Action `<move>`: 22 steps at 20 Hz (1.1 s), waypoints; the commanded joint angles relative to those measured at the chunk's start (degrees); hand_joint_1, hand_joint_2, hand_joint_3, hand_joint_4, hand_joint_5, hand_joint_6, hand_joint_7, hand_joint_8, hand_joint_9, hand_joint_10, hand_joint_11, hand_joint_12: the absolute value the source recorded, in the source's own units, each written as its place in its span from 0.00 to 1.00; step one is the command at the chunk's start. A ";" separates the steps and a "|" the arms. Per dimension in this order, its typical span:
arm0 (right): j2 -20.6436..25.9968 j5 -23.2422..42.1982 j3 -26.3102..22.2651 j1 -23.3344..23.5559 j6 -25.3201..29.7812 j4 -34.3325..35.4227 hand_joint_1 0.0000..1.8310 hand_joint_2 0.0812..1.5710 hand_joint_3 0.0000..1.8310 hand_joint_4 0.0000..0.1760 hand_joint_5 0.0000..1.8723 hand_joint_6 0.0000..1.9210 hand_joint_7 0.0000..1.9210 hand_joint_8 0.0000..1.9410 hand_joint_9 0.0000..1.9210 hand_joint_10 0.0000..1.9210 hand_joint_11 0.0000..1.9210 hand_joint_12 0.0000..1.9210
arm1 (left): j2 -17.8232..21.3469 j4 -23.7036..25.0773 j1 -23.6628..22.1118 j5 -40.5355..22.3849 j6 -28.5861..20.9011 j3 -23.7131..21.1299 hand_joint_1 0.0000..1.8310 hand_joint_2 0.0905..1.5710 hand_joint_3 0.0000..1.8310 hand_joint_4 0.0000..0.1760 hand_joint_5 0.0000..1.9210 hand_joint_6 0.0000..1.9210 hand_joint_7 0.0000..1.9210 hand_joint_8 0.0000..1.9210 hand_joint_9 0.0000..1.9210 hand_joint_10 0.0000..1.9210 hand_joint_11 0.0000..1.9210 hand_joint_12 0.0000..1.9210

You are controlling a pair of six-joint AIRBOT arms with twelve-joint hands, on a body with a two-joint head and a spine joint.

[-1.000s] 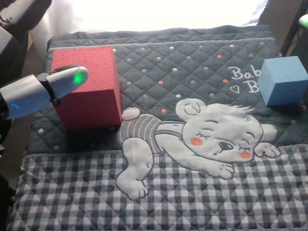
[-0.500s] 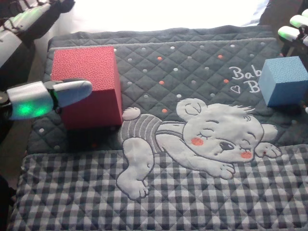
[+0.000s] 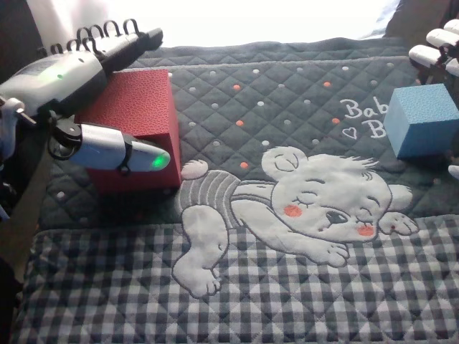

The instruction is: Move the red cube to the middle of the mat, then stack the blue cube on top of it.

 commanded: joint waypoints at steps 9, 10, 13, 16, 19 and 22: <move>-0.14 6.72 0.46 -0.13 -0.12 0.50 0.31 0.75 0.00 0.00 0.00 0.00 0.00 0.00 0.00 0.00 0.00 0.00 | -0.53 1.08 -0.86 -4.57 -1.04 0.70 0.74 0.62 0.00 0.29 0.05 0.80 0.00 0.81 0.00 0.88 0.02 1.00; -0.22 6.72 0.46 -0.13 -0.12 0.50 0.32 0.76 0.00 0.00 0.00 0.00 0.00 0.00 0.00 0.00 0.00 0.00 | -0.46 1.69 -0.86 -5.34 -1.74 0.53 0.78 0.64 0.00 0.50 0.02 0.91 0.00 0.88 0.00 0.98 0.07 1.00; -0.44 6.72 0.56 -0.13 -0.12 0.50 0.32 0.77 0.01 0.00 0.00 0.00 0.00 0.00 0.00 0.00 0.00 0.00 | -0.23 6.65 -1.33 -10.43 -6.53 -0.44 0.79 0.66 0.01 0.58 0.00 0.94 0.00 0.84 0.00 0.94 0.05 1.00; -0.52 6.73 0.61 -0.13 -0.12 0.50 0.30 0.77 0.00 0.00 0.00 0.00 0.00 0.00 0.00 0.00 0.00 0.00 | -1.22 12.22 -4.37 -12.50 -8.37 -1.27 0.70 0.68 0.01 0.32 0.03 0.86 0.00 0.77 0.00 0.87 0.02 1.00; -0.64 6.74 0.66 -0.13 -0.12 0.53 0.31 0.78 0.01 0.04 0.00 0.00 0.00 0.00 0.00 0.00 0.00 0.00 | -4.24 15.01 -6.96 -11.42 -9.82 -0.30 0.70 0.66 0.00 0.29 0.05 0.85 0.03 0.78 0.00 0.89 0.00 1.00; -1.03 6.76 0.75 -0.17 -0.12 0.55 0.29 0.81 0.01 0.08 0.00 0.00 0.00 0.00 0.00 0.00 0.00 0.00 | -9.73 17.05 -8.83 -7.18 -13.55 3.39 0.77 0.68 0.01 0.29 0.04 0.93 0.03 0.86 0.01 0.94 0.01 1.00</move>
